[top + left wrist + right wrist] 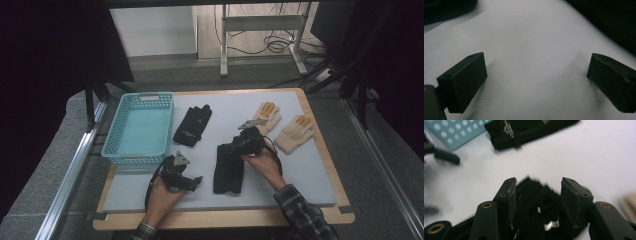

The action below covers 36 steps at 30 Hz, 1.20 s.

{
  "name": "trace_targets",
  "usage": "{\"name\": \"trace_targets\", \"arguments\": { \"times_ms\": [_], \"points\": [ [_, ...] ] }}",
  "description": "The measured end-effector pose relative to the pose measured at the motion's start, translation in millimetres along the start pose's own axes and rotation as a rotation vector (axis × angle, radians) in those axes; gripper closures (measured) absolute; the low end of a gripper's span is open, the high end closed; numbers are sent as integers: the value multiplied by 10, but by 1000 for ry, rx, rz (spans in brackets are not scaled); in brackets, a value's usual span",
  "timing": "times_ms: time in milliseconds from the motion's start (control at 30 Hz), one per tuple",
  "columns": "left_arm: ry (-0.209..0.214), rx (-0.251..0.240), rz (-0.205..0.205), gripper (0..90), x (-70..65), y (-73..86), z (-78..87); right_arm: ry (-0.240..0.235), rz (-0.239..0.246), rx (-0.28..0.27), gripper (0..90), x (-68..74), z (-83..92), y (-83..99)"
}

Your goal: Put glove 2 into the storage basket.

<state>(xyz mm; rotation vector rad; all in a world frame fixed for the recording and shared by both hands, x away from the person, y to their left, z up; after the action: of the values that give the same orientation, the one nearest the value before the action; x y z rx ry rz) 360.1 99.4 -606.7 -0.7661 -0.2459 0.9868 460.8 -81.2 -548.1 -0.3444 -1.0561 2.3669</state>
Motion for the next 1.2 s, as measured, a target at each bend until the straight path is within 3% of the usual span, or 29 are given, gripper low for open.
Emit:
{"name": "trace_targets", "arguments": {
  "times_ms": [33,200,233,267,500,667,900,1033,1100,1200],
  "points": [
    [-1,-1,1,29,0,-1,-1,-5,0,-6,436,-5,-124,-127],
    [0,1,-1,30,0,2,1,4,24,12,413,-14,-365,-341],
    [0,-1,0,29,-2,0,1,0,25,15,401,-21,-495,-444],
    [0,-1,0,30,-2,0,1,0,25,15,401,-21,-495,-444],
    [1,-2,0,30,-1,0,1,2,41,47,329,-25,-971,-717],
    [1,-2,1,30,-2,1,1,8,36,50,319,-32,-1133,-792],
    [1,-2,0,30,-1,0,1,58,14,68,268,-129,-1432,-852],
    [1,-2,0,30,-1,0,1,103,47,103,259,-157,-1544,-839],
    [1,-2,0,30,-1,0,1,104,72,101,264,-147,-1575,-836],
    [1,0,0,29,0,1,2,84,61,98,319,-142,-1588,-832]
  ]
}}
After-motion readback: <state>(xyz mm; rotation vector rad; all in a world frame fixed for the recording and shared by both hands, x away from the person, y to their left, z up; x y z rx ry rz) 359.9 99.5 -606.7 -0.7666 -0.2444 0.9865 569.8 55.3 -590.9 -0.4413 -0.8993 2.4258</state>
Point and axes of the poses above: each handheld gripper's, and its own axes: z roughly backward along the jaws, y roughly out of its underside, x roughly to its left, the point moved 8 cm from there along -z, roughly forward along the jaws, and after that the axes turned 9 degrees about z, right-handed, at the moved point
